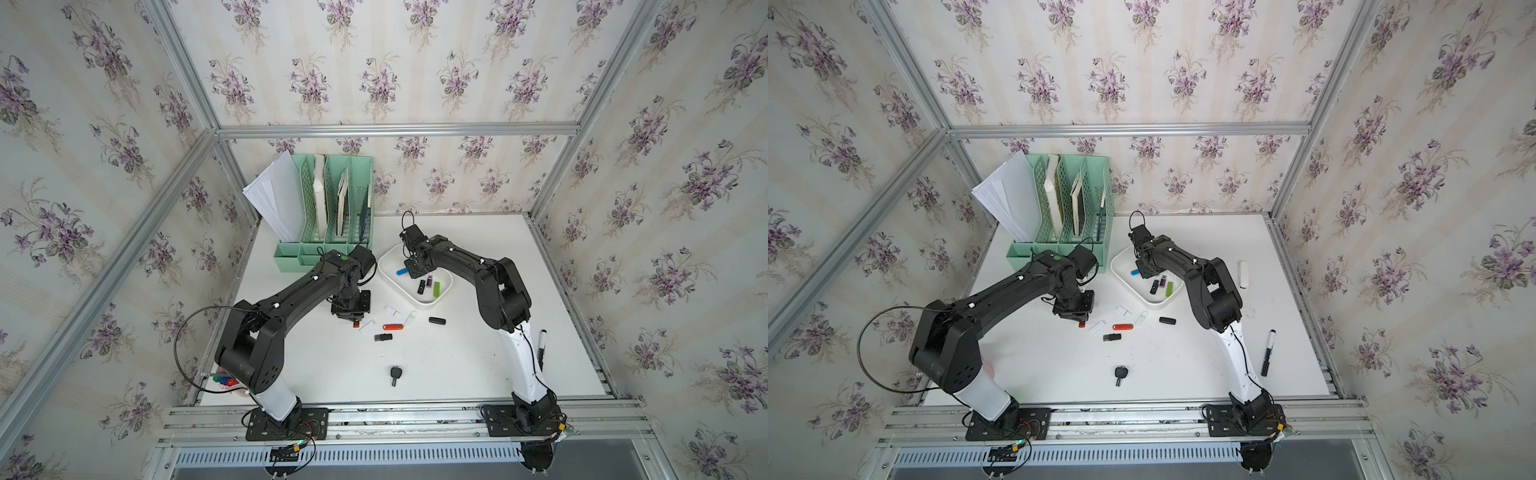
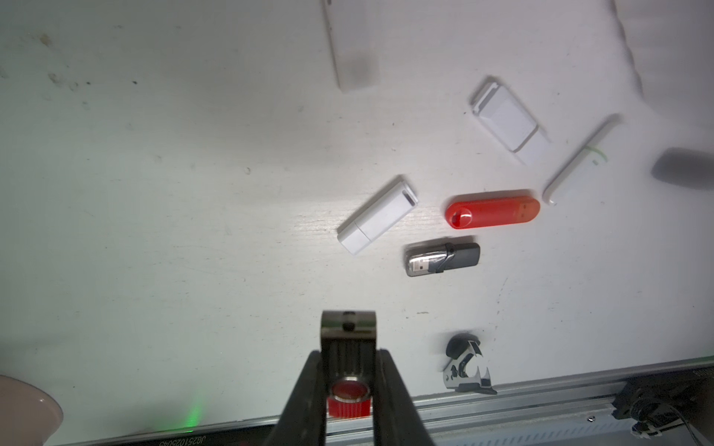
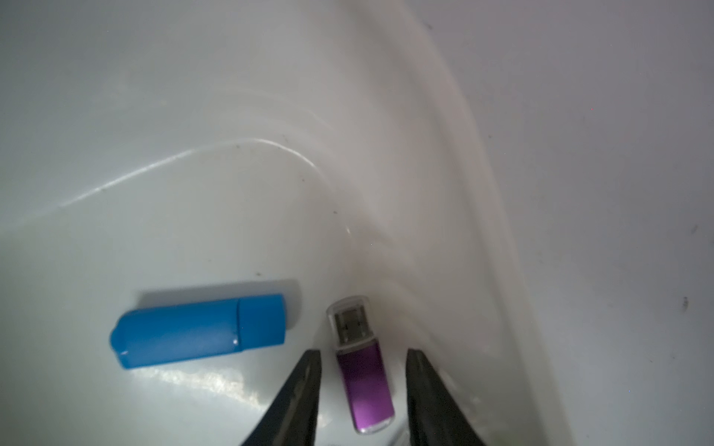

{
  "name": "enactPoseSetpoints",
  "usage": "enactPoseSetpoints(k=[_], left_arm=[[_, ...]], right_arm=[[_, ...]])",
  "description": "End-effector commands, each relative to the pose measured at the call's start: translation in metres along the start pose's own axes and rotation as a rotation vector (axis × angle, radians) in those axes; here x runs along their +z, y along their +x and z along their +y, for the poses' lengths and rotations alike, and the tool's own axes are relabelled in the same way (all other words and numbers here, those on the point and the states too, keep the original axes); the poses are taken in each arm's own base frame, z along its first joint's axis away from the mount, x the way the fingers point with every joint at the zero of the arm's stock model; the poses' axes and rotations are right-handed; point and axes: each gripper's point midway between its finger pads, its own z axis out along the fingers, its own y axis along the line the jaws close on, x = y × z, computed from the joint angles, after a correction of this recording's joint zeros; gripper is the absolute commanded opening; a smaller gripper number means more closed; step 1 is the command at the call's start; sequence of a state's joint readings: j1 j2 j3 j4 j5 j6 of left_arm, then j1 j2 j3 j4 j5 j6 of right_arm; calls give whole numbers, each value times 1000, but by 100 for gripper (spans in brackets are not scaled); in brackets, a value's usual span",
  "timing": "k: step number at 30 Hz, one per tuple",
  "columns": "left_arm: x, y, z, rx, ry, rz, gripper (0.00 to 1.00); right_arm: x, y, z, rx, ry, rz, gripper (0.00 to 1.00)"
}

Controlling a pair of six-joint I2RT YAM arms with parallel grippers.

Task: Put the usb flash drive into the storage box
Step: Place the USB flash in the storage box.

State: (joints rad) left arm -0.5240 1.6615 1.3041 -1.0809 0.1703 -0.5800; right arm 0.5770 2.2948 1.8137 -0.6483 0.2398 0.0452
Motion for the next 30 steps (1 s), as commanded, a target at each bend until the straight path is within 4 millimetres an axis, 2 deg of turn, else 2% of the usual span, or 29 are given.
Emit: enactPoseSetpoints(k=[1, 3, 6, 14, 19, 23, 27, 30], left_arm=[[-6, 3, 2, 7, -8, 4, 22], [-10, 0, 0, 8, 3, -6, 22], [-18, -7, -7, 12, 28, -27, 22], [-35, -29, -23, 37, 58, -69, 22], [-36, -38, -30, 40, 70, -81, 22], [-36, -50, -37, 44, 82, -96, 22], [-38, -64, -49, 59, 102, -104, 22], [-42, -74, -58, 71, 117, -111, 22]], right_arm=[[-12, -4, -1, 2, 7, -25, 42], [-25, -6, 1, 13, -14, -43, 42], [-40, 4, 4, 26, -52, -34, 42], [-54, 61, 24, -11, -130, 63, 44], [-62, 86, 36, -18, -164, 106, 44], [-71, 97, 52, 14, -227, 120, 44], [-83, 96, 70, 66, -312, 80, 44], [-92, 91, 66, 116, -307, 35, 44]])
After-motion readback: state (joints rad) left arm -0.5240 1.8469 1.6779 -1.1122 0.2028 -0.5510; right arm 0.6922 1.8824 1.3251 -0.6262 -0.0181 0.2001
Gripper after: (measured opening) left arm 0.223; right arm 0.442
